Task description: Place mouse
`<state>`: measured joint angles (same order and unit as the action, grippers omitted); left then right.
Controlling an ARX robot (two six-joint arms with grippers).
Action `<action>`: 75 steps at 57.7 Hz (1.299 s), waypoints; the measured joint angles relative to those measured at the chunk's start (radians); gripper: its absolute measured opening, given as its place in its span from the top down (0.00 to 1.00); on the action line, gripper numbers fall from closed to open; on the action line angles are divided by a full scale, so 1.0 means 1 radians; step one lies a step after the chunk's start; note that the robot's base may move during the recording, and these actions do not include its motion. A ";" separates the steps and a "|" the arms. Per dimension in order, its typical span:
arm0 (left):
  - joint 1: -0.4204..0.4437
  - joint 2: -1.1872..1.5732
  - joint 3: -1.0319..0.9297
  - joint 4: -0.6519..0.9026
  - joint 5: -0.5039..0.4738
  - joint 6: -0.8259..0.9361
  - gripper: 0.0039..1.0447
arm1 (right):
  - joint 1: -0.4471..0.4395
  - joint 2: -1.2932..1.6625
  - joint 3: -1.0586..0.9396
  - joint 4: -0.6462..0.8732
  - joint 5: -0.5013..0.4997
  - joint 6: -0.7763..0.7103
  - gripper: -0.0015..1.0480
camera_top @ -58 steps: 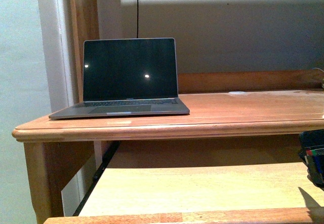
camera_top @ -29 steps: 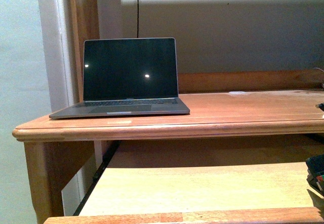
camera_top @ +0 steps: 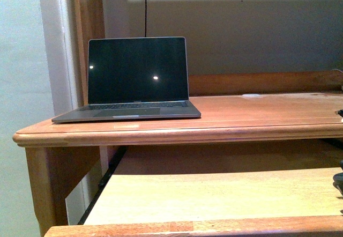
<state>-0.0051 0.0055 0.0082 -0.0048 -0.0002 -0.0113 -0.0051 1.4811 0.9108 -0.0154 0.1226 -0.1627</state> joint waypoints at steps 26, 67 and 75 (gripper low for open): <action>0.000 0.000 0.000 0.000 0.000 0.000 0.44 | 0.046 -0.140 0.164 -0.084 -0.009 0.081 0.44; 0.000 0.000 0.000 0.000 0.000 0.002 0.07 | 0.333 0.544 0.893 -0.108 0.369 0.214 0.44; 0.000 0.000 0.000 0.000 0.000 0.001 0.07 | 0.327 0.620 0.952 -0.116 0.412 0.208 0.44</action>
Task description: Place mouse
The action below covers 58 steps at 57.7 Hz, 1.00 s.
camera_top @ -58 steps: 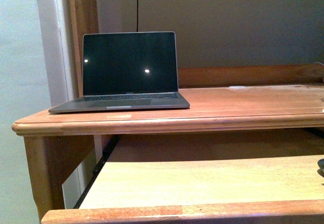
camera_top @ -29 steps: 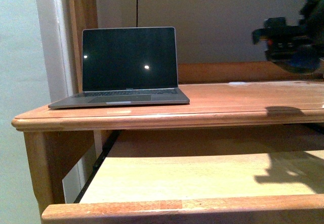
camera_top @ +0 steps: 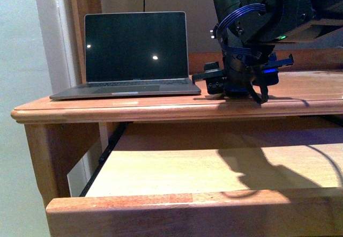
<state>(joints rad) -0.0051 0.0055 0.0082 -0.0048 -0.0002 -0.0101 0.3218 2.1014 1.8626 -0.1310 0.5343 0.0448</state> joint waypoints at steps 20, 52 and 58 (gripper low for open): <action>0.000 0.000 0.000 0.000 0.000 0.000 0.07 | -0.026 0.010 -0.019 0.091 -0.050 0.018 0.12; 0.000 0.000 0.000 0.000 0.000 0.000 0.07 | -0.379 -0.847 -1.037 0.552 -0.669 0.147 0.07; 0.000 0.000 0.000 0.000 0.000 0.000 0.07 | -0.468 -0.979 -1.223 0.554 -0.764 0.134 0.07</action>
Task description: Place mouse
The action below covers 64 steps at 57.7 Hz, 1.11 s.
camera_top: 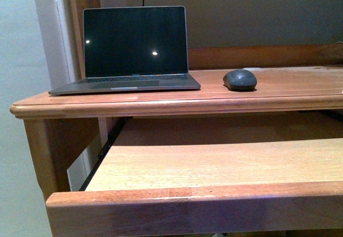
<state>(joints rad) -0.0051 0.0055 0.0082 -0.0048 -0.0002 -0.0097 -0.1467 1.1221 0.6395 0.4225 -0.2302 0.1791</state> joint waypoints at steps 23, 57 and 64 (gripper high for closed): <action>0.000 0.000 0.000 0.000 0.000 0.000 0.07 | -0.046 -0.294 -0.446 -0.047 -0.095 -0.165 0.07; 0.000 -0.001 0.000 0.000 0.000 0.000 0.07 | 0.388 0.377 -0.259 0.438 0.315 -0.166 0.07; 0.000 -0.001 0.000 0.000 0.000 0.000 0.07 | 0.414 0.454 -0.164 0.431 0.353 -0.166 0.07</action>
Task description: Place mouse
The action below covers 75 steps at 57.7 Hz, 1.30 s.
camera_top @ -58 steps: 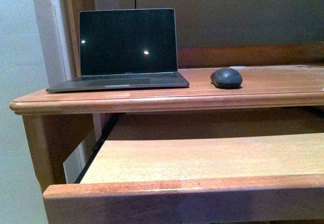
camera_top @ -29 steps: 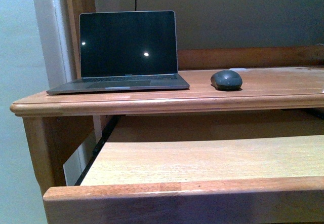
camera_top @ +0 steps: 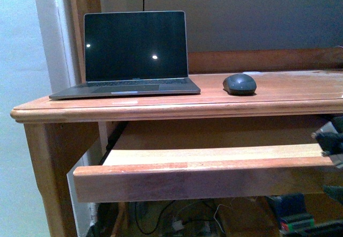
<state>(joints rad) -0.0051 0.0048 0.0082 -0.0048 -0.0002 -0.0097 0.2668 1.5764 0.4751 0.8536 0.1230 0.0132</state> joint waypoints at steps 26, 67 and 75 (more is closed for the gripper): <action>0.000 0.000 0.000 0.000 0.000 0.000 0.07 | 0.053 0.319 0.442 -0.114 0.150 -0.016 0.07; 0.000 0.000 0.000 0.000 0.000 0.000 0.07 | -0.137 -0.296 0.074 -0.290 -0.060 0.230 0.07; 0.000 0.000 0.000 0.000 0.000 0.000 0.07 | -0.256 -0.576 -0.099 -0.388 -0.180 0.261 0.07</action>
<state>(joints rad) -0.0051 0.0044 0.0082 -0.0048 -0.0002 -0.0097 0.0109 1.0004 0.3763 0.4652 -0.0574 0.2741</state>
